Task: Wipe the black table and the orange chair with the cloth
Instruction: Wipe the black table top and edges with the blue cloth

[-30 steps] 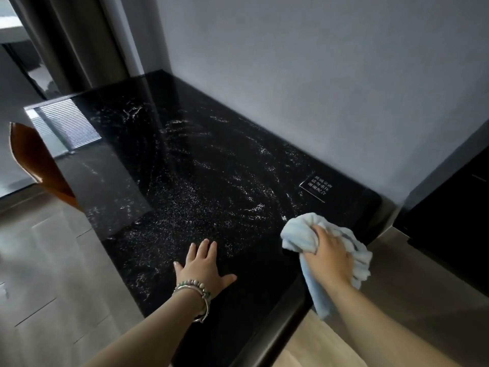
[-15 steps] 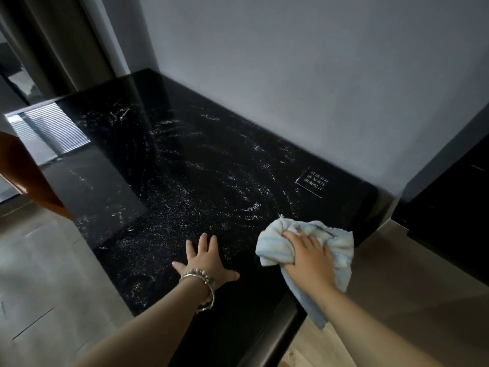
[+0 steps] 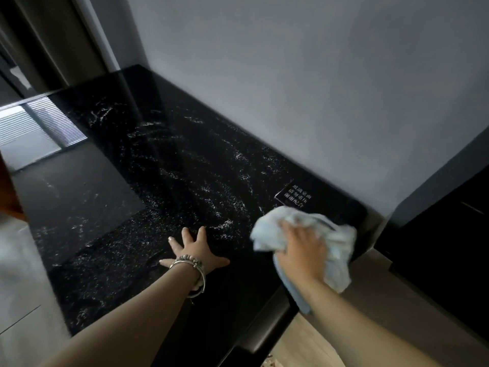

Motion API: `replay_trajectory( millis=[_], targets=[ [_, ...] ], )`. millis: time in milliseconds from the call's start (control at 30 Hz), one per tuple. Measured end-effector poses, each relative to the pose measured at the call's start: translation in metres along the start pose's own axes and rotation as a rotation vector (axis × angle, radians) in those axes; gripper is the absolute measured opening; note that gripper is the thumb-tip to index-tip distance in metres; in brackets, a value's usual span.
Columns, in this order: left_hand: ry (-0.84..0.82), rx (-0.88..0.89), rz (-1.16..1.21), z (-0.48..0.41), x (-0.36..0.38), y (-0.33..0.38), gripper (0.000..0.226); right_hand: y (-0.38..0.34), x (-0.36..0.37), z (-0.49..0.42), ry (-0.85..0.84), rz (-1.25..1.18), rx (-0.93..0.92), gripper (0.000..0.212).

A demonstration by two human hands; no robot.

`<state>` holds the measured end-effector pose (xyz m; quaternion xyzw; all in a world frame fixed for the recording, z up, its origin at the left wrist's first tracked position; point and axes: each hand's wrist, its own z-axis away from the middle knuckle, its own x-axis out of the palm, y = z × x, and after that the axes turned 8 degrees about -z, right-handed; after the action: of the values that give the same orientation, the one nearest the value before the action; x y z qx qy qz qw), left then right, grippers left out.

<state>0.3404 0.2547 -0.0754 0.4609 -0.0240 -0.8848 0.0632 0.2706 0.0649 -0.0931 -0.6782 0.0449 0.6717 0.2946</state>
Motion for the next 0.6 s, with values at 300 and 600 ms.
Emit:
replay_trajectory(
  millis=[300,600],
  targets=[
    [-0.069,0.066,-0.013,-0.018,-0.001,-0.01,0.118,0.059,-0.025,-0.095,0.158,-0.328,0.453,0.056],
    [-0.055,0.059,-0.016,-0.037,-0.005,-0.009,0.093,0.041,-0.006,-0.077,0.084,-0.062,-0.14,0.043]
  ],
)
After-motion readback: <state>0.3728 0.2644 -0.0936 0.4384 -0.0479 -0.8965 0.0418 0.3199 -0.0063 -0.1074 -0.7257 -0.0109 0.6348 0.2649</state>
